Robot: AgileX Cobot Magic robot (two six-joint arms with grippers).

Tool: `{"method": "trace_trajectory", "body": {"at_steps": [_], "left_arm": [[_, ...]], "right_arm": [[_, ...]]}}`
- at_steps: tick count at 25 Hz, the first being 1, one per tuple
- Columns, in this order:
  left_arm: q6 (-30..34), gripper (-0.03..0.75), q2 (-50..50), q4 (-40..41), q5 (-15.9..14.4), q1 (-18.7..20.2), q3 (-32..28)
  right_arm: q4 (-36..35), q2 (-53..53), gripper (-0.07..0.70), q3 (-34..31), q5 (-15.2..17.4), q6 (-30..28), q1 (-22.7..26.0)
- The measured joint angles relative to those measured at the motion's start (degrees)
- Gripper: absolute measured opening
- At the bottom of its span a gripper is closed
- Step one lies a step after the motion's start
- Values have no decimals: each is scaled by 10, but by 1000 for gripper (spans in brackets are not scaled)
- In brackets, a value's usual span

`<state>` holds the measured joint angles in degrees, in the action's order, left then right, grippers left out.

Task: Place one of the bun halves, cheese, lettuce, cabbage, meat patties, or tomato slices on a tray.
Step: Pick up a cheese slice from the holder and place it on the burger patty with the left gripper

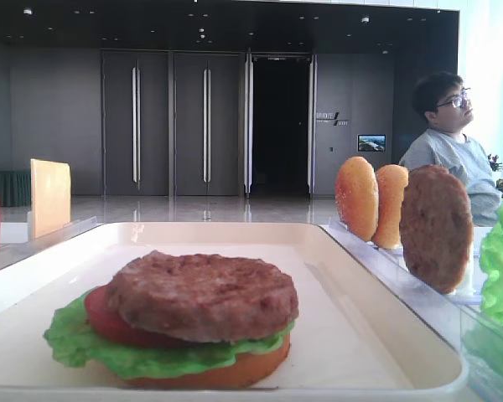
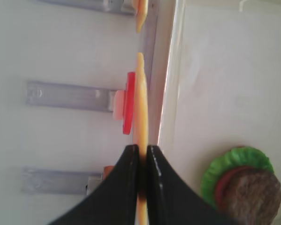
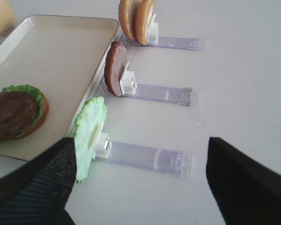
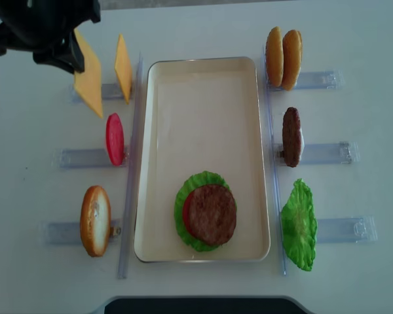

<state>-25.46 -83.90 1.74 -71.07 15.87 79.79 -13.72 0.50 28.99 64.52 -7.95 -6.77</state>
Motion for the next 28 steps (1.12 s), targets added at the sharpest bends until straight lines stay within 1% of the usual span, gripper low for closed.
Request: {"method": "trace_trajectory", "body": {"at_steps": [4, 10, 19, 23, 26, 28], "left_arm": [[-3, 20, 42, 4, 0, 0, -39], [-3, 20, 94, 15, 0, 0, -71], [-1, 20, 98, -8, 0, 0, -83], [33, 20, 97, -58, 0, 0, -83], [91, 20, 90, -133, 0, 0, -83], [137, 20, 82, -203, 0, 0, -83]], "right_arm": [[0, 0, 542, 0, 0, 0, 0], [0, 0, 542, 0, 0, 0, 0], [0, 0, 542, 0, 0, 0, 0], [0, 0, 542, 0, 0, 0, 0], [0, 0, 542, 0, 0, 0, 0], [0, 0, 542, 0, 0, 0, 0]]}}
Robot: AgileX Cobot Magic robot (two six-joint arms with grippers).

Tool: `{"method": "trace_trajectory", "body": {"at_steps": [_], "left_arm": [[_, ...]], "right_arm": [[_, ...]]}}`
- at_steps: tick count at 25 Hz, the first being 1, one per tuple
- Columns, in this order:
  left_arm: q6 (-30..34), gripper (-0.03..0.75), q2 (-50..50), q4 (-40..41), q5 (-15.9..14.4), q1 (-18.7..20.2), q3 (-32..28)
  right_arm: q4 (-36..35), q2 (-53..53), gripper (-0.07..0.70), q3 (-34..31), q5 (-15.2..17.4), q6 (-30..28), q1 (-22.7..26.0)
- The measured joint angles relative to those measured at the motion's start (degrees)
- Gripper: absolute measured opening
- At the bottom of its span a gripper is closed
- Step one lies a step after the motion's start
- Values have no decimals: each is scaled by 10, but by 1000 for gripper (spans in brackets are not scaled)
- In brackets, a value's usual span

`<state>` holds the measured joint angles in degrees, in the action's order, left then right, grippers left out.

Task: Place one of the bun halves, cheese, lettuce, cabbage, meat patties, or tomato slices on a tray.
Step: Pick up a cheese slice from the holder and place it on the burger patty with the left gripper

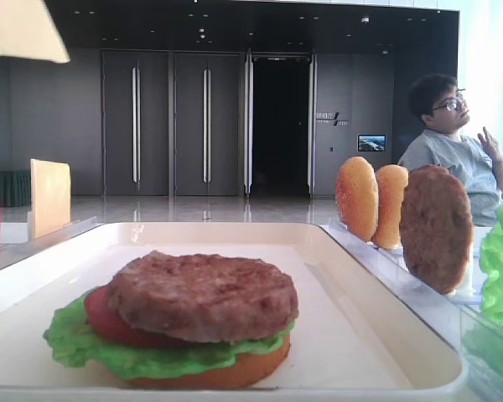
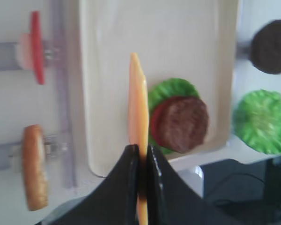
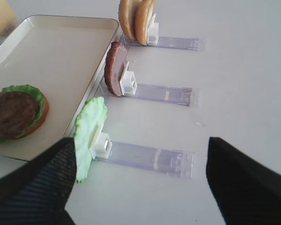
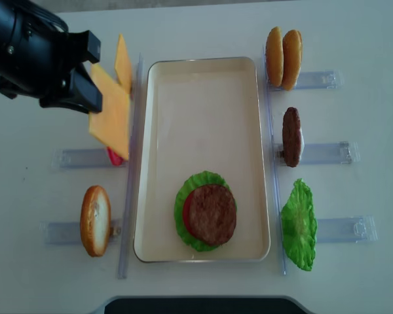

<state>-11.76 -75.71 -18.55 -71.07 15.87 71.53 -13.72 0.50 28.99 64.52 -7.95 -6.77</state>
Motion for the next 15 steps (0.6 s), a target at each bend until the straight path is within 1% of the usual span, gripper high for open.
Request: {"method": "trace_trajectory", "body": {"at_steps": [4, 7, 10, 15], "left_arm": [[90, 20, -21, -150, 0, 0, 0], [141, 20, -30, -234, 0, 0, 0], [156, 20, -30, -266, 1, 0, 0], [160, 20, -30, -267, 1, 0, -2]], "right_arm": [[0, 0, 542, 0, 0, 0, 0], [0, 0, 542, 0, 0, 0, 0], [0, 0, 542, 0, 0, 0, 0], [0, 0, 542, 0, 0, 0, 0]]}}
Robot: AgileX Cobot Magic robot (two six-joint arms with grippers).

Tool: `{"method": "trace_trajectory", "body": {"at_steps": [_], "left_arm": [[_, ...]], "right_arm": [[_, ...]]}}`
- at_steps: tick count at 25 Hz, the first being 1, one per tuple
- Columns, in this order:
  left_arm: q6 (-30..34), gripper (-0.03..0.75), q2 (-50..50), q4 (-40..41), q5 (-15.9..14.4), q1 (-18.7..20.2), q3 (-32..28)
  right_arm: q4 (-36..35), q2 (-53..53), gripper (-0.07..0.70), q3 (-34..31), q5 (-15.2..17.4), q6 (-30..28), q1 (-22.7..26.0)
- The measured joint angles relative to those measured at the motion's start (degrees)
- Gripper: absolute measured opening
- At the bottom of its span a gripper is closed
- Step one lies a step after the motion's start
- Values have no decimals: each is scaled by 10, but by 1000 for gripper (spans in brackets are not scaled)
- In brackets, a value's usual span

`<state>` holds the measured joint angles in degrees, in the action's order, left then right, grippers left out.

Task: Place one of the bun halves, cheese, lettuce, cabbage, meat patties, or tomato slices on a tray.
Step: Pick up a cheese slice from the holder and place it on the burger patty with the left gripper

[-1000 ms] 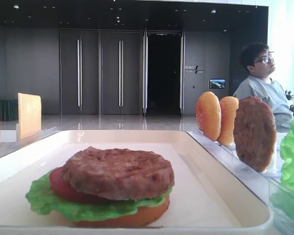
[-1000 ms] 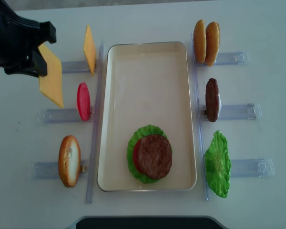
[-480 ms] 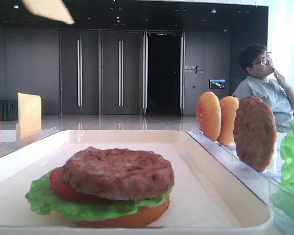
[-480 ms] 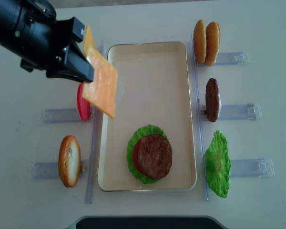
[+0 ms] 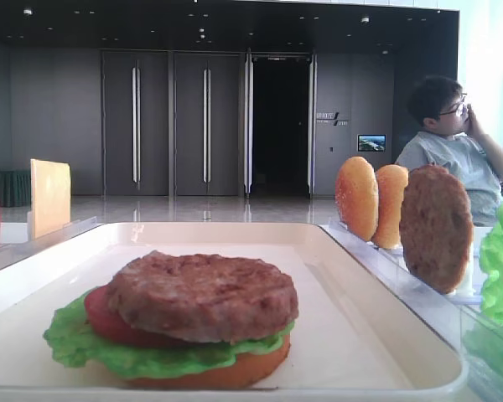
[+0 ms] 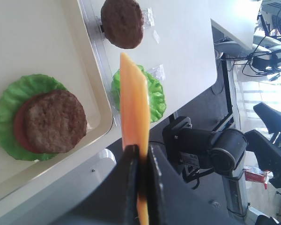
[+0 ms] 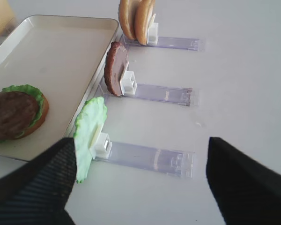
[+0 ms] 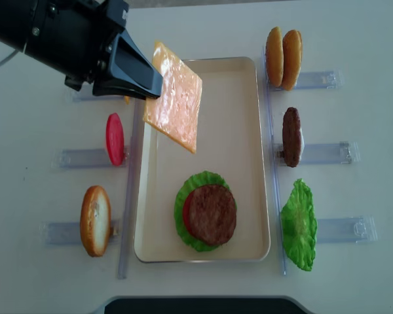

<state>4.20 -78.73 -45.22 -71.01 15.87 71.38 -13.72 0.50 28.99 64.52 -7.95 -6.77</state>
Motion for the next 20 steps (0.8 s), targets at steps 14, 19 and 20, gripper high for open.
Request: {"method": "trace_trajectory", "body": {"at_steps": [14, 19, 20], "left_arm": [[162, 20, -30, -132, 109, 0, -223], [217, 20, -63, -178, 127, 0, -246], [229, 20, -71, -189, 127, 0, -246]], "right_arm": [[0, 0, 542, 0, 0, 0, 0], [0, 0, 542, 0, 0, 0, 0], [0, 0, 542, 0, 0, 0, 0]]}}
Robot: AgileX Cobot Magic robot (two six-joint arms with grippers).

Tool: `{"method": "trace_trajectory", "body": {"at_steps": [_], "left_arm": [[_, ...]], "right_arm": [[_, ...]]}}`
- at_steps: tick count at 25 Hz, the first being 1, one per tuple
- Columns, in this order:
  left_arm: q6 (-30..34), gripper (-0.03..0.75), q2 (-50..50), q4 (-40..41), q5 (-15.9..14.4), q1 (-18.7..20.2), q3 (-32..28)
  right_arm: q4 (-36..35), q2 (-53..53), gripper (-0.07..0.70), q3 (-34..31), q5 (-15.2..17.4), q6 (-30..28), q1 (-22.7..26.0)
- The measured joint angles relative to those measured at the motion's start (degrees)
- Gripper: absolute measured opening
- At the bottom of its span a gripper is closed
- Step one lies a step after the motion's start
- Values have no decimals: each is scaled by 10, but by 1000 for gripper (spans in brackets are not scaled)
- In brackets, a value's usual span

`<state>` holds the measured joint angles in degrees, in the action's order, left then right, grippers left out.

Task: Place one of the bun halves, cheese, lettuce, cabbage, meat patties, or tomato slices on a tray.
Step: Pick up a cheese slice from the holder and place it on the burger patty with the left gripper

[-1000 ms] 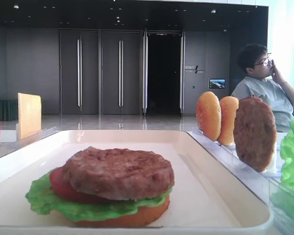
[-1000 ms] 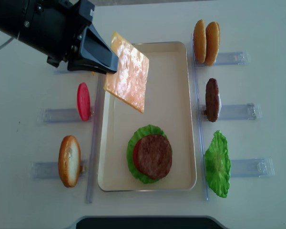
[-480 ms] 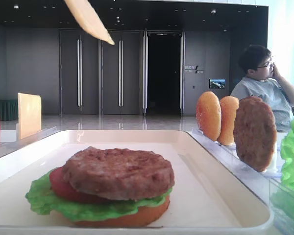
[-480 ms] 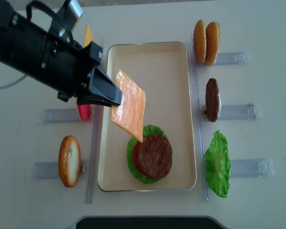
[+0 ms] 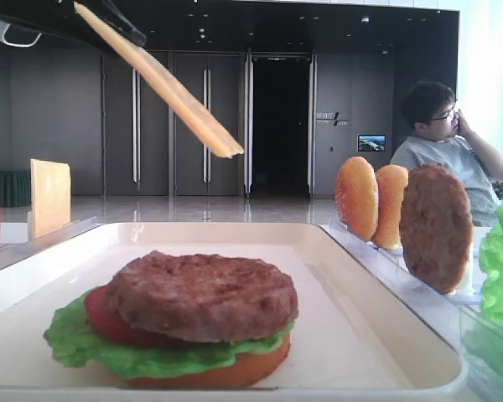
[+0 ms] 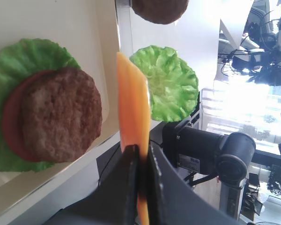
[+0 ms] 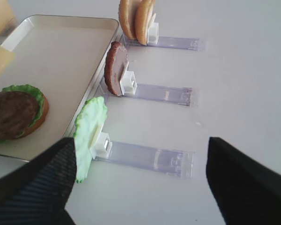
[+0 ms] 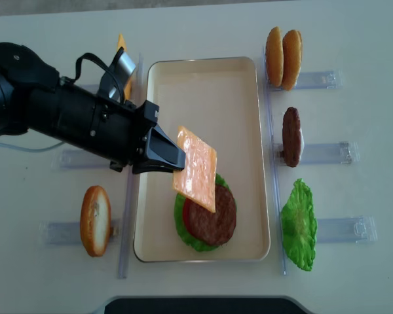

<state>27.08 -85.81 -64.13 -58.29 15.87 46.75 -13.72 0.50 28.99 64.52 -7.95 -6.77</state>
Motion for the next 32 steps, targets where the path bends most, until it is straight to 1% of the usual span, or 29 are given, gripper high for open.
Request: {"method": "trace_trajectory", "body": {"at_steps": [2, 8, 14, 19, 24, 32], "left_arm": [[13, 20, -13, -16, 0, 0, 0], [37, 20, -57, -19, 2, 2, 0], [49, 20, -65, -28, 20, 46, 0], [39, 20, -65, -36, 23, 51, 0], [12, 20, -65, -10, 25, 51, 0], [11, 20, -65, -4, 30, 54, 0]], "right_arm": [[0, 0, 542, 0, 0, 0, 0], [0, 0, 542, 0, 0, 0, 0], [0, 0, 542, 0, 0, 0, 0], [0, 0, 542, 0, 0, 0, 0], [0, 0, 542, 0, 0, 0, 0], [0, 0, 542, 0, 0, 0, 0]]}}
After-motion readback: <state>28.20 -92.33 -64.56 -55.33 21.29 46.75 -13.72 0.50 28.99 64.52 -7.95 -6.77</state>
